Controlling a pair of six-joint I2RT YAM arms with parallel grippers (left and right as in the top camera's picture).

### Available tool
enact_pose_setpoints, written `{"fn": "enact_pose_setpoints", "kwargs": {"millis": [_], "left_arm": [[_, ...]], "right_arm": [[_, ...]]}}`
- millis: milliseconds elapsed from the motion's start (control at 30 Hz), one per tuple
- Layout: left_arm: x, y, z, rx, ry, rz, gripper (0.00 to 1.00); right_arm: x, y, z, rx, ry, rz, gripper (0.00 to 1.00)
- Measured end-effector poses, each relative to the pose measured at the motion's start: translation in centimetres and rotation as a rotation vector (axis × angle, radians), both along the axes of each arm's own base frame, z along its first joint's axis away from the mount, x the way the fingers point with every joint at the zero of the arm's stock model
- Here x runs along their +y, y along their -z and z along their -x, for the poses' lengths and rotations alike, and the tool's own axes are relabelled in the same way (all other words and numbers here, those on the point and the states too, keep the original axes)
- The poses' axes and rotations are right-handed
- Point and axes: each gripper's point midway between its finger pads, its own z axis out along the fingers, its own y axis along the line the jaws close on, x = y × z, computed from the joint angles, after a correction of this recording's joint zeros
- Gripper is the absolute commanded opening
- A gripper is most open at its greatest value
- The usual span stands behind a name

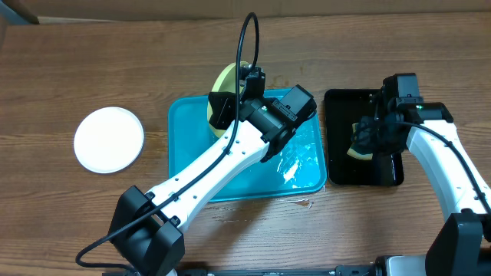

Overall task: Clean dirty plates on tray and stack at the side
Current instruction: 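Lift the yellow plate with the left gripper and tilt it up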

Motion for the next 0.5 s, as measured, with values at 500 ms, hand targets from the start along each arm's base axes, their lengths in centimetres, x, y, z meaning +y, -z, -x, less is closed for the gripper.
{"fn": "enact_pose_setpoints", "kwargs": {"millis": [500], "left_arm": [[0.16,-0.43,-0.08,-0.021,-0.005,-0.018,0.04]], "right_arm": [[0.01,0.00,0.02,0.001,0.000,0.000,0.05]]}}
